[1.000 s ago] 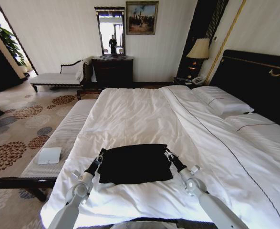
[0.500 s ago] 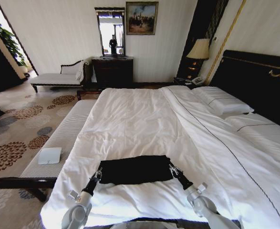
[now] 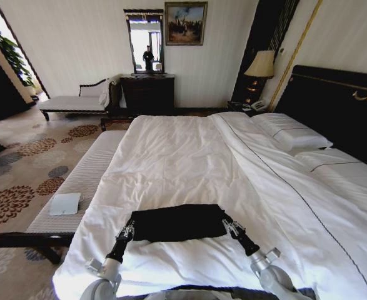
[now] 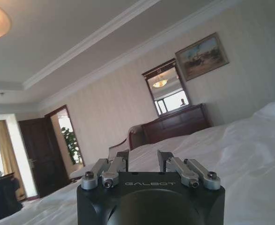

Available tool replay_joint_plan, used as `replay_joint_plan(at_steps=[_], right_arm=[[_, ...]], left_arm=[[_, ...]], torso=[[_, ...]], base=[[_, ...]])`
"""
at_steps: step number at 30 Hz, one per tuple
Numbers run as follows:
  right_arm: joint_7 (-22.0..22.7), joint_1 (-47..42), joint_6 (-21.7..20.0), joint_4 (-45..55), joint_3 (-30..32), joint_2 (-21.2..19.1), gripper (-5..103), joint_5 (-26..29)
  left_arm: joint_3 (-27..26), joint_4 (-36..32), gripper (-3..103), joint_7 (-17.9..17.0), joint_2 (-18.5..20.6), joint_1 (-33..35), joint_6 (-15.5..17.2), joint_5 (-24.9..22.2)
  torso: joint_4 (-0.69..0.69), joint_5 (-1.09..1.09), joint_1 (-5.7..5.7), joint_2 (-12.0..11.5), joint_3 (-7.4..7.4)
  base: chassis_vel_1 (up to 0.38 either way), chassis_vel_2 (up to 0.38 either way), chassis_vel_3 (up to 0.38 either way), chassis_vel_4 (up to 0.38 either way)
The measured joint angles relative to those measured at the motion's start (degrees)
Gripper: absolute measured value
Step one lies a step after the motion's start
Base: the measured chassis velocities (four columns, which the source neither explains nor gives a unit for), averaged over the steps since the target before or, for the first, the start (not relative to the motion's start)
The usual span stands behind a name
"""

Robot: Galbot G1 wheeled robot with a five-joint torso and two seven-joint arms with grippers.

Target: Fold the clothes on the bed.

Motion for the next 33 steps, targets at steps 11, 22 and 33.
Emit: replay_joint_plan(at_steps=[11,22,33], right_arm=[[21.0,8.2,-9.2,3.3,-3.0,-0.1,69,-5.7],[28.1,4.4,-18.4,2.1,-8.4,-0.3,99,-19.6],[33.1,-1.7,-17.8,3.5,-5.7,-0.1,100,-22.4]], left_arm=[[2.8,-0.9,65,-12.3,2.0,-8.5,11.5,8.8],[5.5,5.8,100,-15.7,0.3,-1.4,13.1,32.2],[2.5,4.5,100,-15.2,0.4,5.4,8.0,32.8]], torso=[[0.01,-0.01,0.02,0.0,0.01],[0.0,0.0,0.01,0.0,0.0],[0.0,0.0,0.0,0.0,0.0]], base=[[0.0,0.0,0.0,0.0],[0.0,0.0,0.0,0.0],[0.0,0.0,0.0,0.0]])
